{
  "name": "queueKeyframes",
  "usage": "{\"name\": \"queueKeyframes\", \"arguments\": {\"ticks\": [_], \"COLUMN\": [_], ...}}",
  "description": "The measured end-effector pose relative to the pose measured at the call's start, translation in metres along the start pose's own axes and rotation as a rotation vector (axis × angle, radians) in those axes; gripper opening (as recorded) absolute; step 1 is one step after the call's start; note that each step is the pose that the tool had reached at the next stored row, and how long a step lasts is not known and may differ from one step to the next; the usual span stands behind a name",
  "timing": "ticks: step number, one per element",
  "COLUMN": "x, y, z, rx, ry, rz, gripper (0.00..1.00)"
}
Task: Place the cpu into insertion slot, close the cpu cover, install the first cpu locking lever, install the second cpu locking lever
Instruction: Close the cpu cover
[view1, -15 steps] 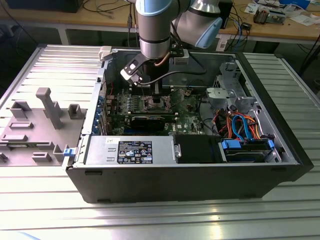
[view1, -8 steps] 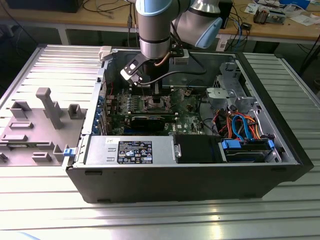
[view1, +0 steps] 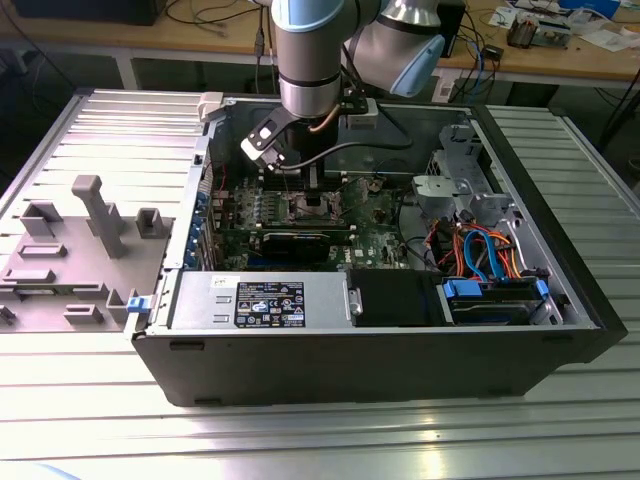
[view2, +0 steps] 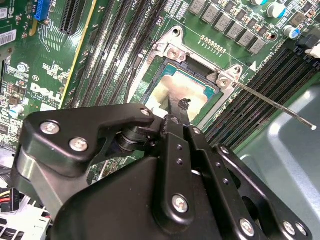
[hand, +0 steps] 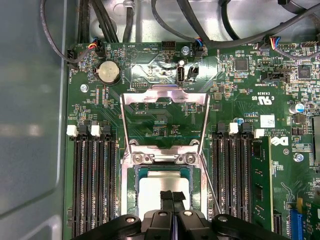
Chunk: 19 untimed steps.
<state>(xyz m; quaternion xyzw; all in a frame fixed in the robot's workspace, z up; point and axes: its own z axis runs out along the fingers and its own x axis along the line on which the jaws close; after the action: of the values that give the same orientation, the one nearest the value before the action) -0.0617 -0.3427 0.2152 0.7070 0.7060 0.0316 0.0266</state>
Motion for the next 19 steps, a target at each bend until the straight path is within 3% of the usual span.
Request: {"name": "queueKeyframes", "arguments": {"ticks": [5, 10, 13, 19], "x": [0.0000, 0.0001, 0.0001, 0.0001], "y": [0.0004, 0.0015, 0.0020, 0.0022], "z": [-0.0041, -0.0173, -0.0182, -0.0183], "rx": [0.0013, 0.0036, 0.0084, 0.0095], "ry": [-0.0001, 0.0000, 0.0002, -0.0001], "rz": [0.000, 0.000, 0.000, 0.000], "gripper": [0.11, 0.11, 0.11, 0.11]}}
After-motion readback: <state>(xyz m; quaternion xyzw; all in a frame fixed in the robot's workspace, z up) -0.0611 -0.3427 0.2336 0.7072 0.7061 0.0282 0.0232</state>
